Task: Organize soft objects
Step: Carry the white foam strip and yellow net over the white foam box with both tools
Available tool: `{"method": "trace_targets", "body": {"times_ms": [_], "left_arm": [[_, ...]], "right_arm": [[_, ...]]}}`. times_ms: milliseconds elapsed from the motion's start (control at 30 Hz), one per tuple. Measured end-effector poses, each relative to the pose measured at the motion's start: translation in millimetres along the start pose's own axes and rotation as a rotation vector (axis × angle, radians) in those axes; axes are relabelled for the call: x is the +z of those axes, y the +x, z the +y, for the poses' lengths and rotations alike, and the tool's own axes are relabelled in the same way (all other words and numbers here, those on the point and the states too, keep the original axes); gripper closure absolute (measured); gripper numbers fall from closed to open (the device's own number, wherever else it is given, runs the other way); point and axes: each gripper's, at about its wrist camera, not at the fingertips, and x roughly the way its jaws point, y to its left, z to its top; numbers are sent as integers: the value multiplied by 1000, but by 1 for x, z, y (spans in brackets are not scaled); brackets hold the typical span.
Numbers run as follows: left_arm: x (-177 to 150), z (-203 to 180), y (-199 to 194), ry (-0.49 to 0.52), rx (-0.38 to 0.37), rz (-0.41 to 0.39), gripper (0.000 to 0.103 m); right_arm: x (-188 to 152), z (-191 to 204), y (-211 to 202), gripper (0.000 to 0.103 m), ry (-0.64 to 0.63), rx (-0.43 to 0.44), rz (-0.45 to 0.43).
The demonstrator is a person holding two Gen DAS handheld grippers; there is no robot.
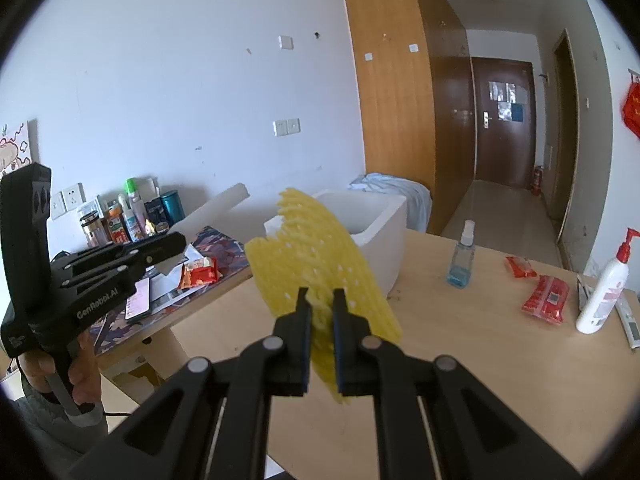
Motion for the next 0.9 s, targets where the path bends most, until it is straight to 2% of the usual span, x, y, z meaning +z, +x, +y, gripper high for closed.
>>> {"method": "trace_targets", "body": {"times_ms": [400,900], "left_arm": [[16,3,26,3,-14,7,96],[39,13,94,20,-23,50,96]], "right_arm": [[22,-2,29,91,-19,-6,18],[51,-24,85,91,-18,-18,50]]}}
